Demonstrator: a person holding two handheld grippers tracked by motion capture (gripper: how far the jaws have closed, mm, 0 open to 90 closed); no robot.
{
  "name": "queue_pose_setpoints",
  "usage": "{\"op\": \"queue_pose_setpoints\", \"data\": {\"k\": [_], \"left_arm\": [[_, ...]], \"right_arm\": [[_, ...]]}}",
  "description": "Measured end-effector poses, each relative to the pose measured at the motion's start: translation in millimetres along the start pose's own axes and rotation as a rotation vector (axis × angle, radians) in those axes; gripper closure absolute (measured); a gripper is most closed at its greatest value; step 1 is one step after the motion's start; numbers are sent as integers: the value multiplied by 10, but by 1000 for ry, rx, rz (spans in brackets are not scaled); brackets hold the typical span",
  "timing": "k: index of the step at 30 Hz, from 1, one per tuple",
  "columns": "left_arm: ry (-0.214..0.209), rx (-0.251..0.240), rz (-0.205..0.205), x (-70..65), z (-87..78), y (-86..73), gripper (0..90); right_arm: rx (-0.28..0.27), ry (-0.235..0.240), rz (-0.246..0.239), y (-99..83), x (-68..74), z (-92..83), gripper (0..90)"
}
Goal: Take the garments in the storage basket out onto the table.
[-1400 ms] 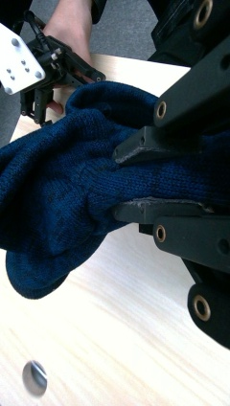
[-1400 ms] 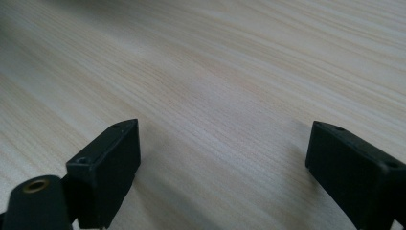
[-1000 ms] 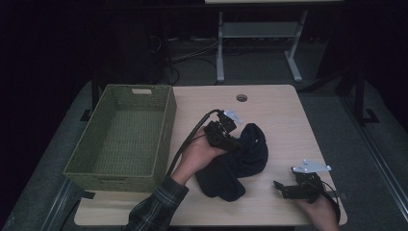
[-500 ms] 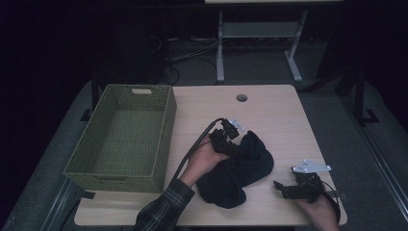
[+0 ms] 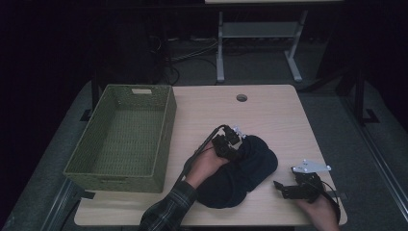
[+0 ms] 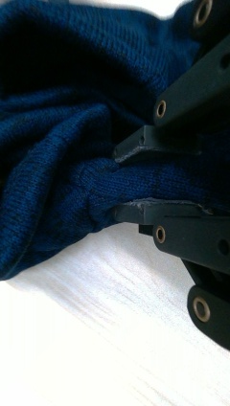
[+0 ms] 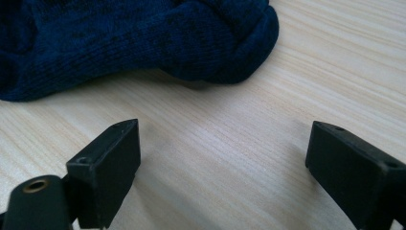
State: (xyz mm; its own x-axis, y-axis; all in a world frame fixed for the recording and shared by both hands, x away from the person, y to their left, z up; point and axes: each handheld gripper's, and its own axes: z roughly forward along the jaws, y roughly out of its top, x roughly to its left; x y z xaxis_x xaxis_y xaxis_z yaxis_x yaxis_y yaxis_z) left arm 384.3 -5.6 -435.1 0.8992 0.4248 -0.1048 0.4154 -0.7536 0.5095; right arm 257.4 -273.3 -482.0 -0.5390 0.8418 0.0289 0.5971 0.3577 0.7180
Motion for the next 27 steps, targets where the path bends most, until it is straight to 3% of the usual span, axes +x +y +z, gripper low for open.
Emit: {"op": "queue_pose_setpoints", "data": {"k": [4, 8, 12, 16, 21, 27], "left_arm": [[-1, -8, -1, 22, -14, -18, 686], [5, -32, 2, 25, -114, -16, 521], [6, -106, -18, 34, -333, -39, 394], [22, -149, -20, 6, -553, -120, 380], [23, -185, -24, -67, -762, -298, 525], [2, -180, -36, -150, -851, -553, 825]], "right_arm": [[0, 0, 0, 0, 0, 0, 114], [0, 0, 0, 0, 0, 0, 114], [0, 0, 0, 0, 0, 0, 114], [0, 0, 0, 0, 0, 0, 114], [0, 0, 0, 0, 0, 0, 114], [0, -1, -1, 0, 0, -1, 114]]}}
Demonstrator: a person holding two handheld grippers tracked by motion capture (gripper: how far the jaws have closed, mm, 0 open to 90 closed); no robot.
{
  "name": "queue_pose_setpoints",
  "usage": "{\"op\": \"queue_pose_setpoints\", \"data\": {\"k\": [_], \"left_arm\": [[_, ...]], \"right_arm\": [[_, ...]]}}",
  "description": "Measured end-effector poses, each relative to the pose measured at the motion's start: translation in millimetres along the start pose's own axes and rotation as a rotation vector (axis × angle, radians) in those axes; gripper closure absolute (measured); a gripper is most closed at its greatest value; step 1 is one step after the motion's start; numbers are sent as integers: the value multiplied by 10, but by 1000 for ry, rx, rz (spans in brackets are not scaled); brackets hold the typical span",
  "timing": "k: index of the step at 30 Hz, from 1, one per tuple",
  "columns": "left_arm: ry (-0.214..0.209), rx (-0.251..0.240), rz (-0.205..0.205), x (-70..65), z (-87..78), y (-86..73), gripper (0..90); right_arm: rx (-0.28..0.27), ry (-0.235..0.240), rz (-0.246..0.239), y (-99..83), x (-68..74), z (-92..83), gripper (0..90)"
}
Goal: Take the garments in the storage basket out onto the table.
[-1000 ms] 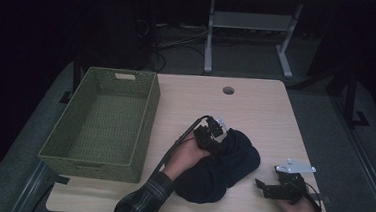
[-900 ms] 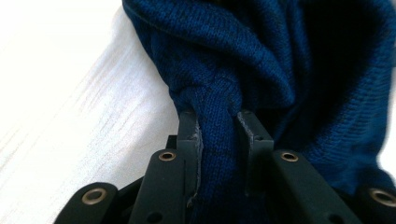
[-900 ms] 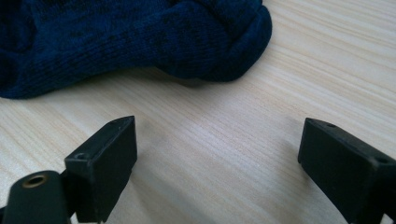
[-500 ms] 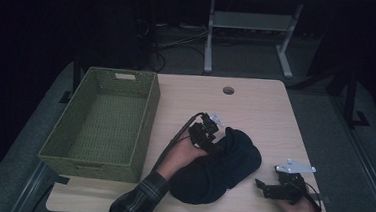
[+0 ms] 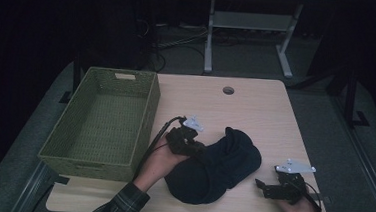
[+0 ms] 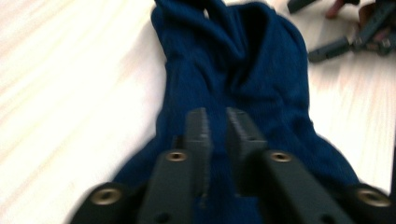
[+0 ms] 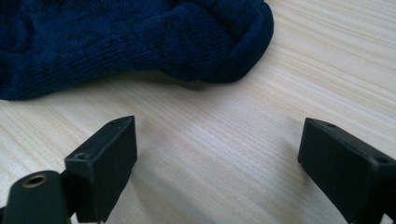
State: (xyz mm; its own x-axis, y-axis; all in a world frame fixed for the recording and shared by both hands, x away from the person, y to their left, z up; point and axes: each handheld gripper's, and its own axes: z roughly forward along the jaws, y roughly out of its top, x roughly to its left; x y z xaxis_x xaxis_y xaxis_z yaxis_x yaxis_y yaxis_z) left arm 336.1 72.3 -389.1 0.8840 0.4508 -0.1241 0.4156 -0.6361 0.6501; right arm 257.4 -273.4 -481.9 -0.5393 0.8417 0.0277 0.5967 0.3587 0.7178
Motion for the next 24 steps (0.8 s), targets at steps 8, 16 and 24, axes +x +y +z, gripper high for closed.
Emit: {"op": "queue_pose_setpoints", "data": {"k": [8, 16, 24], "left_arm": [[11, 64, -13, -142, -9, -339, 898], [14, 130, -20, -222, 58, -652, 898], [24, 178, -25, -212, 154, -773, 898]], "right_arm": [[0, 2, 2, 0, 2, 0, 114], [0, 1, 2, 1, 1, 1, 114], [-11, 7, -8, -3, 7, -11, 177]]}}
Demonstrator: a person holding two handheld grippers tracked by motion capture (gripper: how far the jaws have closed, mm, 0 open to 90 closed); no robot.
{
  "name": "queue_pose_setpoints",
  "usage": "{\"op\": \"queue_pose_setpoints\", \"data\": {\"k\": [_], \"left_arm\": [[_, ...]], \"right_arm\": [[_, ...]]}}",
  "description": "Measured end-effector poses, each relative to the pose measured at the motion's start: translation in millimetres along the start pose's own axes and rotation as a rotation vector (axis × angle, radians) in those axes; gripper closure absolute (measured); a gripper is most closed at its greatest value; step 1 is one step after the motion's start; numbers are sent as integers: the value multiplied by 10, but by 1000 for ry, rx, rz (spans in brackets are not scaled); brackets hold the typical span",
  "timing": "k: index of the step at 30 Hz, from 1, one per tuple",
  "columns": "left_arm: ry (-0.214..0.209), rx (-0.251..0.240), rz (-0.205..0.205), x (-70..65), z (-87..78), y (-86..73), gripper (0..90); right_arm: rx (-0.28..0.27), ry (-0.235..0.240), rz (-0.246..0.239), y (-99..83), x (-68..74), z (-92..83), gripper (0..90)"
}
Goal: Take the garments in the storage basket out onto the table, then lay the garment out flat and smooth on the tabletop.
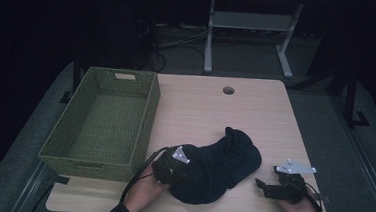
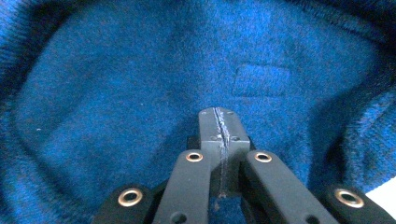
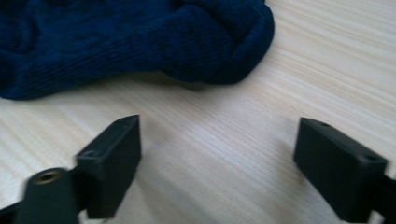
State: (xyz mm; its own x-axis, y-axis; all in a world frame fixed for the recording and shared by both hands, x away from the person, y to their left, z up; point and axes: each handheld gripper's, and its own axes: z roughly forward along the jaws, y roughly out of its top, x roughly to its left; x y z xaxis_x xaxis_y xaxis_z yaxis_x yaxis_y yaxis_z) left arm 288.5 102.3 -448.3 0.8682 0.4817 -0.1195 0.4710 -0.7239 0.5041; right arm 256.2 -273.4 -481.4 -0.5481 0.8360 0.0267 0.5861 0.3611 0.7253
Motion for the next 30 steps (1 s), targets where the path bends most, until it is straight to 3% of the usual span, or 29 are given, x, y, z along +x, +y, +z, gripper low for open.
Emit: {"op": "queue_pose_setpoints", "data": {"k": [5, 9, 10, 11, 13, 17, 23, 30], "left_arm": [[-7, -3, -2, 12, -1, -7, 898], [-10, -3, -3, 13, -1, -8, 898], [-10, -3, -3, 13, -1, -8, 898], [-8, -5, -3, 12, 1, -9, 898], [-7, -5, -5, 12, 0, -10, 898], [-4, -4, -4, 8, 0, -9, 899], [-8, -8, -10, 5, 2, -13, 899], [-45, -13, -23, 12, 7, -22, 899]], "right_arm": [[-24, -21, -23, 71, 27, -116, 409], [-71, 22, -21, 181, 74, -235, 696], [-71, 22, -21, 181, 74, -235, 696], [-85, 39, -29, 237, 105, -260, 810], [-102, 67, -34, 298, 139, -270, 897], [-108, 125, -38, 393, 228, -216, 899], [-76, 167, -63, 472, 333, -47, 900], [7, 157, -75, 519, 306, 199, 900]]}}
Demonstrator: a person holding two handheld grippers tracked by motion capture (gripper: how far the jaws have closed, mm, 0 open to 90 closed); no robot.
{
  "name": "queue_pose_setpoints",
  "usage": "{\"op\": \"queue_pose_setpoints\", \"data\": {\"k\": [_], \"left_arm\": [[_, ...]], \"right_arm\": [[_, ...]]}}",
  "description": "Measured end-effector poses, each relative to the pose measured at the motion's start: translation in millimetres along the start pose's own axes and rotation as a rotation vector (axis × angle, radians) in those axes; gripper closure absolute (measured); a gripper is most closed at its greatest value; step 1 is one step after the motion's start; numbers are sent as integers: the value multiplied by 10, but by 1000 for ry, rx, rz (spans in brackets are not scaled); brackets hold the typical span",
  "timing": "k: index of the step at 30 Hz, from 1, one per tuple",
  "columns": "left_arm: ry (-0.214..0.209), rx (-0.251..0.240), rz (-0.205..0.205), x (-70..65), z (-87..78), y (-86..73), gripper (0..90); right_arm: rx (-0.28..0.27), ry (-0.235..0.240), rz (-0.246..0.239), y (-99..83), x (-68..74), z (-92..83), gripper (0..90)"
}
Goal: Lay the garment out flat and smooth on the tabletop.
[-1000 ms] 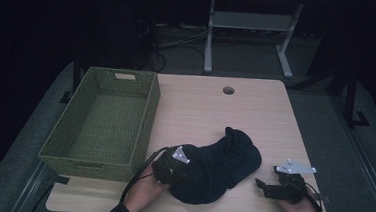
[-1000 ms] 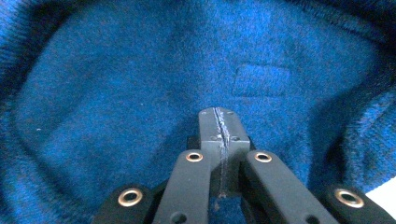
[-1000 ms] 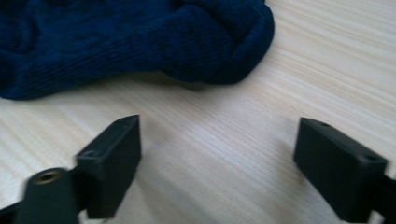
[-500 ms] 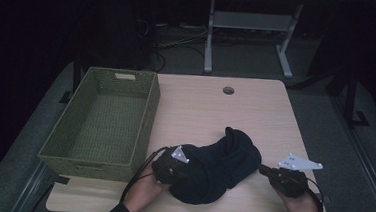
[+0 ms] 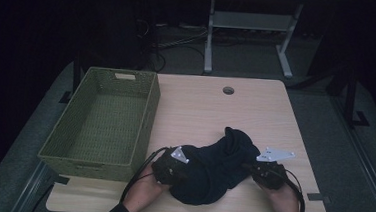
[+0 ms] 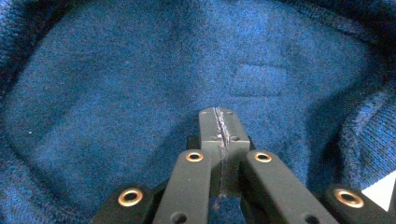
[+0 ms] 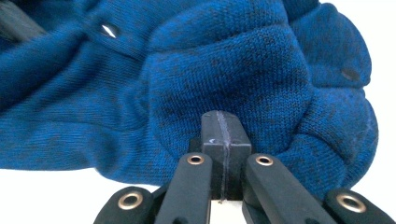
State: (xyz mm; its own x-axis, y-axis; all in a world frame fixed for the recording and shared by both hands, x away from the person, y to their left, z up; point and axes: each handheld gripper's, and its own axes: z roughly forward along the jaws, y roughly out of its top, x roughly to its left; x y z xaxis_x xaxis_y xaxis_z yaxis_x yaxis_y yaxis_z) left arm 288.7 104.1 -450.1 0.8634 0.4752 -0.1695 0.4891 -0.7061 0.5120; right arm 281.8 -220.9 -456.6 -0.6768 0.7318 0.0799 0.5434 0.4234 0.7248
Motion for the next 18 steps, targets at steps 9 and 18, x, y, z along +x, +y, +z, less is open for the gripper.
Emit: {"op": "queue_pose_setpoints", "data": {"k": [9, 18], "left_arm": [[-39, 9, 14, -57, 22, 11, 899], [-91, 1, 13, -111, 64, 23, 900]], "right_arm": [[68, -54, 1, 65, -178, 192, 900], [66, -88, 42, 200, -409, 326, 900]]}}
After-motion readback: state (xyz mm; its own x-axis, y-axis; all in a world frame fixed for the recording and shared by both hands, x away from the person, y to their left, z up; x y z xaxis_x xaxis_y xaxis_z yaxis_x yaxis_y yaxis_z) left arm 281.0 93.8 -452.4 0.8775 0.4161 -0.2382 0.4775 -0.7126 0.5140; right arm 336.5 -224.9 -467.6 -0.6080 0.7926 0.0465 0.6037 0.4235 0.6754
